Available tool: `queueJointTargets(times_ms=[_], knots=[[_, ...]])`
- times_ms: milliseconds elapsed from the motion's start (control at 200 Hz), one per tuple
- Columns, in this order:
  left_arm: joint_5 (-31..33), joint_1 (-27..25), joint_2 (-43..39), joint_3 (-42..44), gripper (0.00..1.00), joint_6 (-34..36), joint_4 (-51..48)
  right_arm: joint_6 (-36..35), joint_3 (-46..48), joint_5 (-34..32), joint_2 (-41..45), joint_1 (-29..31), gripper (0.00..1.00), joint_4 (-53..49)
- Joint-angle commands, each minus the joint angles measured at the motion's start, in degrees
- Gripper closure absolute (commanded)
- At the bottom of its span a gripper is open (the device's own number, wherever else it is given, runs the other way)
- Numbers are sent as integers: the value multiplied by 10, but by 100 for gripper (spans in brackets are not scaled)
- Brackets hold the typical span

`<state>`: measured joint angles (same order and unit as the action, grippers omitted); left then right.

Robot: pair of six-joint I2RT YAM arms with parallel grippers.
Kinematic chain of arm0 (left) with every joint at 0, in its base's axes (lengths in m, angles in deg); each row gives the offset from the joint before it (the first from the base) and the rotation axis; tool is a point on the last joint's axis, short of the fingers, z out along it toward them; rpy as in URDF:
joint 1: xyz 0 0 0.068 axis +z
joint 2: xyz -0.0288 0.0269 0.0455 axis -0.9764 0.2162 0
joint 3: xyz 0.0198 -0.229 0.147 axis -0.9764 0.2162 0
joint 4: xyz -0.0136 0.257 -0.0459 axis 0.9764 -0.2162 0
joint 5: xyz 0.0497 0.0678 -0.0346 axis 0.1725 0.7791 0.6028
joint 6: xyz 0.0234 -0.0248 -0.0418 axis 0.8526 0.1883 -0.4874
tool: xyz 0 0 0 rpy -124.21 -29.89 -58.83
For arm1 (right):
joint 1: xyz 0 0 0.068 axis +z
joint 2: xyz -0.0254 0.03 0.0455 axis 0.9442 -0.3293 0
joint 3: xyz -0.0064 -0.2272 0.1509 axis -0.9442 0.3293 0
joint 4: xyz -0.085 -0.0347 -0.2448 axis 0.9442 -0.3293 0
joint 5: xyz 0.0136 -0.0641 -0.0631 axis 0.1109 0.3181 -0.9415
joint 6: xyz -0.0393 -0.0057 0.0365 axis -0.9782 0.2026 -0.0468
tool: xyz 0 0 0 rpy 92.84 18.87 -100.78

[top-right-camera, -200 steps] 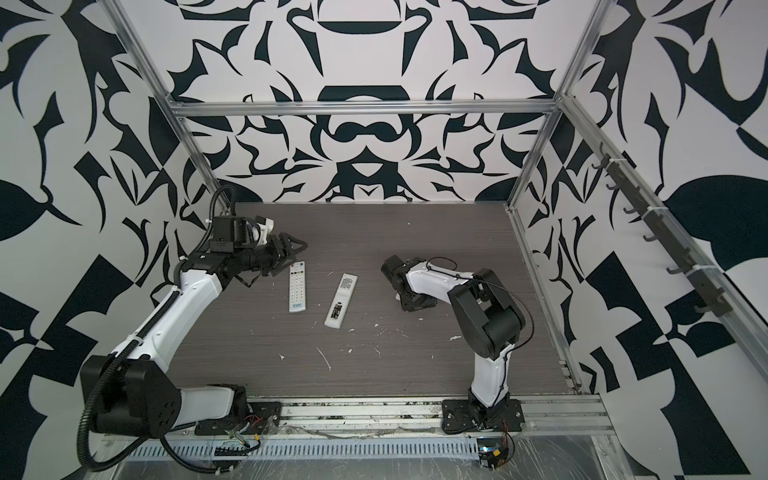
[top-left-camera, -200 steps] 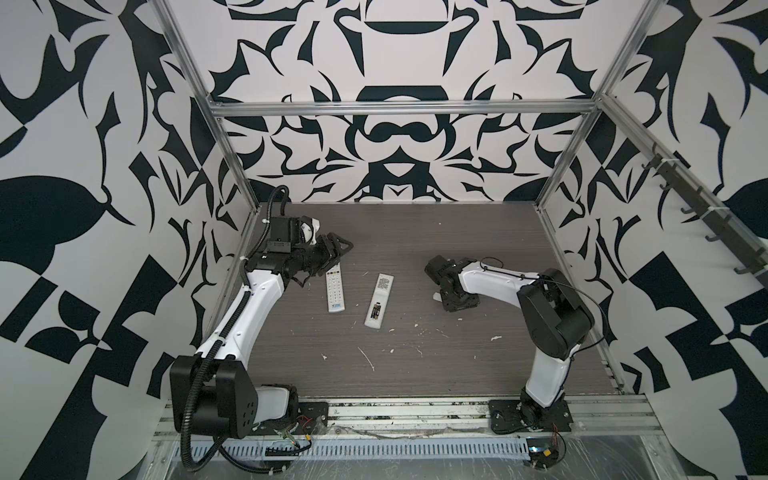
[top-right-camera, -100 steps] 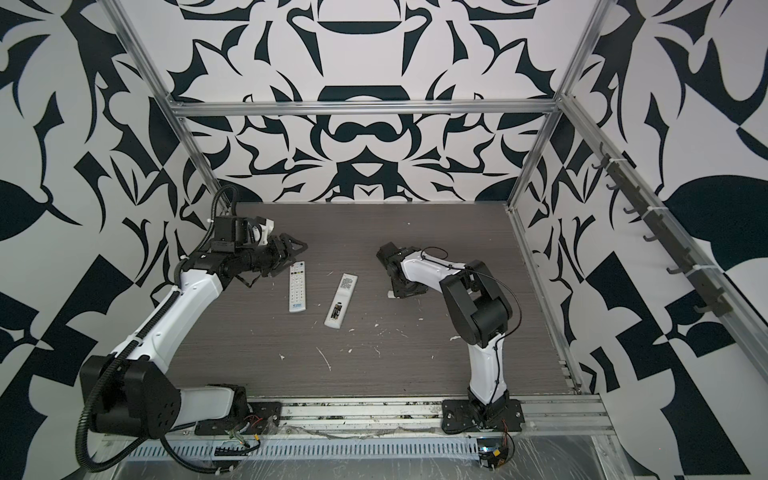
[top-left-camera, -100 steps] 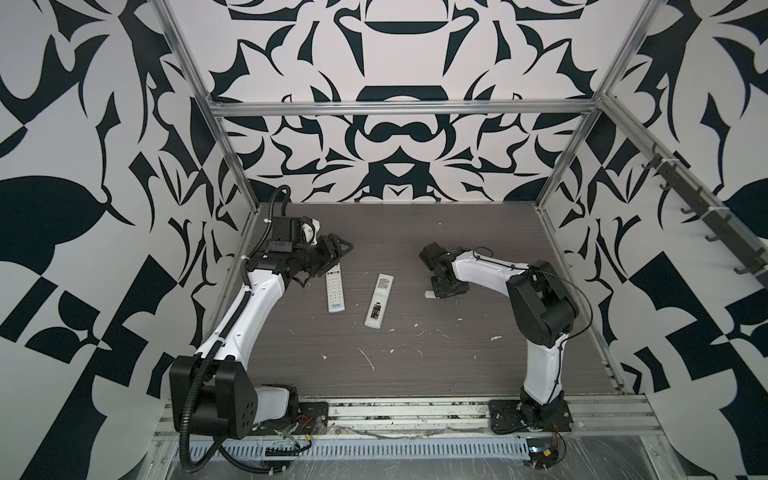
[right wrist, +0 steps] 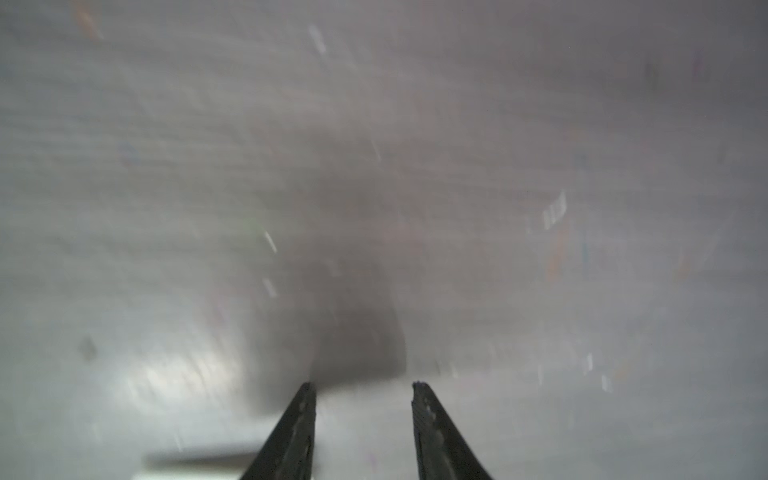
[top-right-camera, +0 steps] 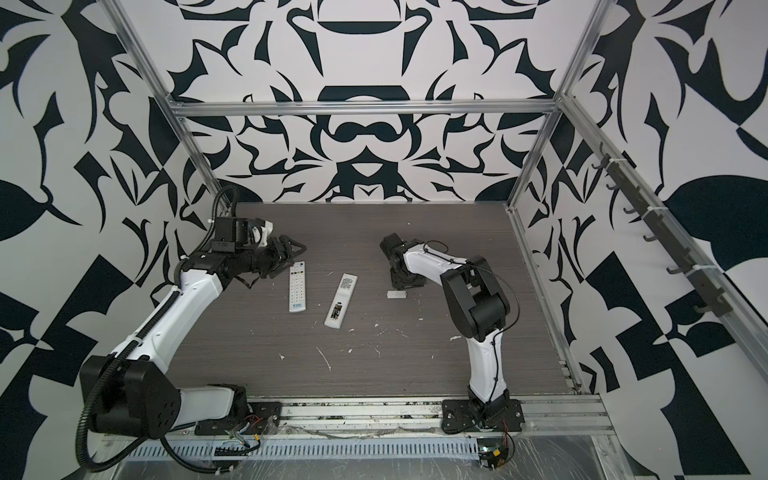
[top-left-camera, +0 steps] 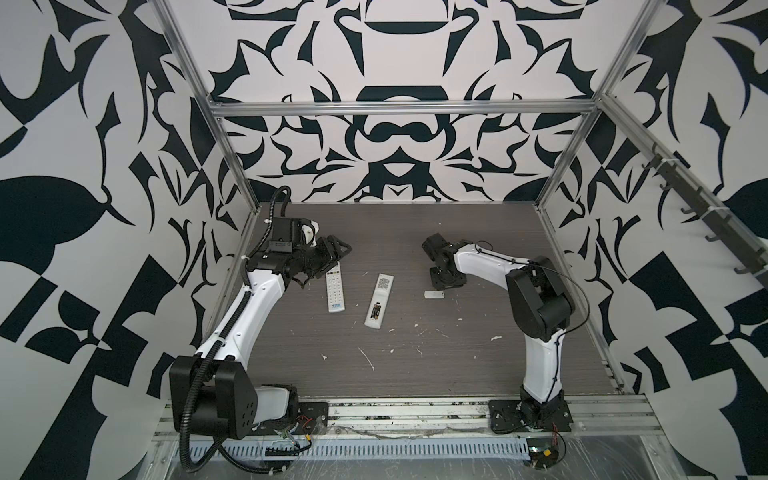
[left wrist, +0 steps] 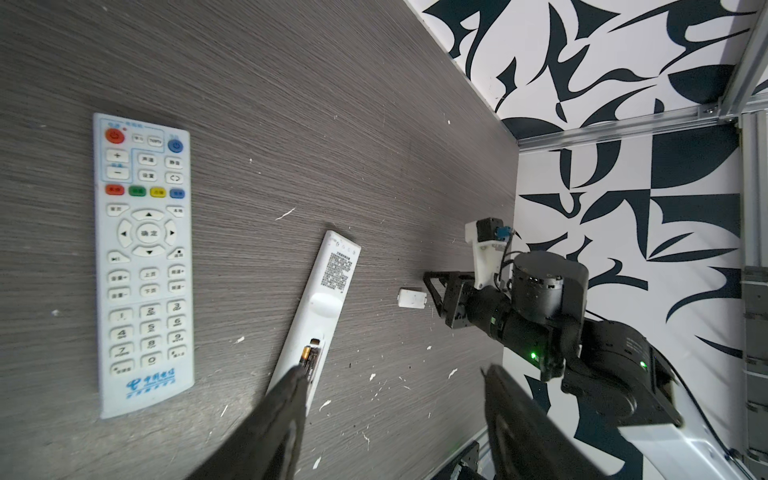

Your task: Load the batteries into the remote control

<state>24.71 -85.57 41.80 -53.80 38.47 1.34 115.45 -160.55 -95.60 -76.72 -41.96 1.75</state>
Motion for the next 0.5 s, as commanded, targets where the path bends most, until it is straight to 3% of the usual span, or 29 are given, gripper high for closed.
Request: queueJointTargets(times_ms=[0,125,230,360,495], knots=[[8,-1,-8,7,30,20,-17,88,12,48,98,-3,57,-64],[7,-1,-15,27,30,27,-6,200,28,102,156,-3,53,-71],[1,-1,-31,48,29,33,7,315,43,132,182,-3,43,-42],[-12,-1,-64,73,29,37,18,441,60,135,180,2,38,2],[-20,-1,-96,90,29,40,23,511,63,124,151,8,35,36]])
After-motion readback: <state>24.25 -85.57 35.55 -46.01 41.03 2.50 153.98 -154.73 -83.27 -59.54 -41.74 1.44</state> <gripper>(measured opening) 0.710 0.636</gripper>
